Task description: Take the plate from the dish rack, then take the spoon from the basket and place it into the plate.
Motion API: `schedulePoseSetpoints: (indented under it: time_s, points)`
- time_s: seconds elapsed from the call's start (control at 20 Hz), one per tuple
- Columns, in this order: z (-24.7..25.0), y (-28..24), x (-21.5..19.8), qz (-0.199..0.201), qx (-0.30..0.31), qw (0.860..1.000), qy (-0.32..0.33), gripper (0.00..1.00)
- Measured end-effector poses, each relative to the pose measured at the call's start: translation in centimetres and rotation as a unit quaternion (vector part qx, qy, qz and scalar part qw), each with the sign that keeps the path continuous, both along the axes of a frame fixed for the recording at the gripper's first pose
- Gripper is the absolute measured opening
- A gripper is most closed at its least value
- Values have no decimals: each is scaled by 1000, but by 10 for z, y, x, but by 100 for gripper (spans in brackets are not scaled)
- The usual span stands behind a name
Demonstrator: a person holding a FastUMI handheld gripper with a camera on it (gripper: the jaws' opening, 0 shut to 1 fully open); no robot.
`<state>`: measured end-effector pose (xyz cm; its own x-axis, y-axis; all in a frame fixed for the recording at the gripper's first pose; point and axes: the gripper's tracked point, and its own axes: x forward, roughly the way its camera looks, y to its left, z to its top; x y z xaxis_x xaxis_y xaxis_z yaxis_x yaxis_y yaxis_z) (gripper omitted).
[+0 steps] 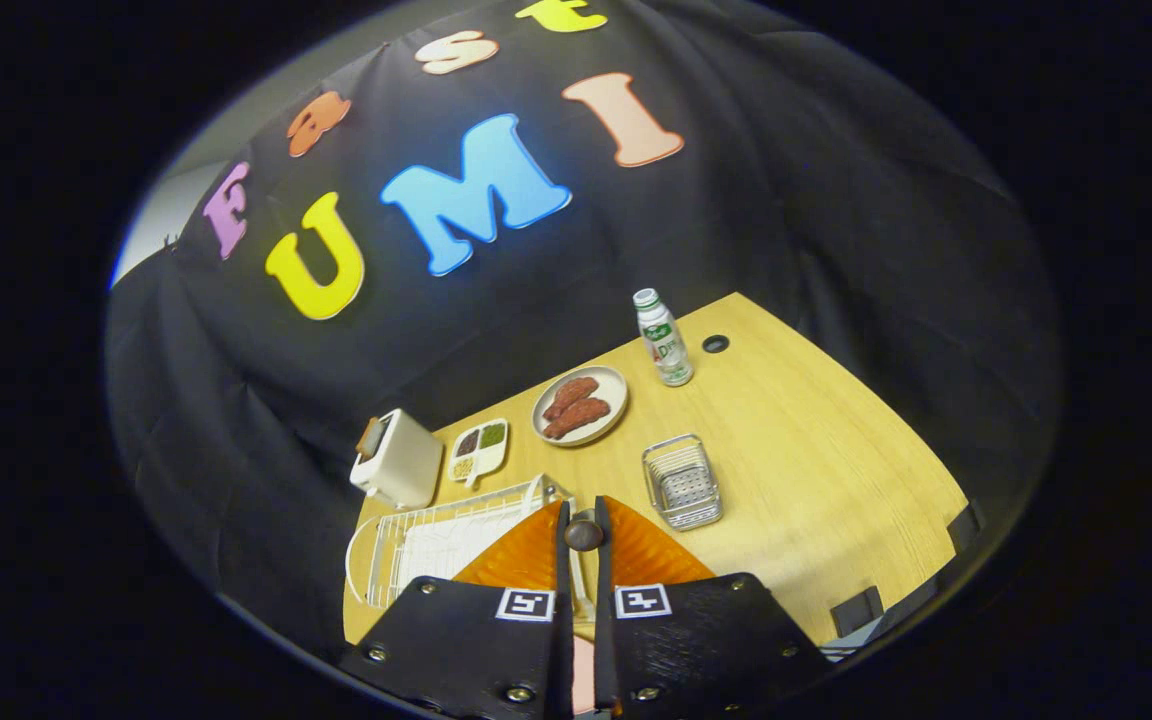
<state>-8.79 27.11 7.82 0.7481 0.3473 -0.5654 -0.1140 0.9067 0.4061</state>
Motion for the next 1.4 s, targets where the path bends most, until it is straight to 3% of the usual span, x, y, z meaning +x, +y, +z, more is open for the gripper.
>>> schedulePoseSetpoints:
  time_s: [0.4, 0.6, 1.1, 1.35, 1.4]
  points:
    - [-46, 89, -78, 151, -50, 986, 47, 8]
    - [-75, 114, -112, 201, -91, 973, 71, 8]
    - [-128, 135, -156, 268, -165, 943, 106, 8]
    - [-132, 149, -165, 288, -143, 940, 117, 12]
    - [-129, 149, -165, 288, -137, 941, 115, 17]
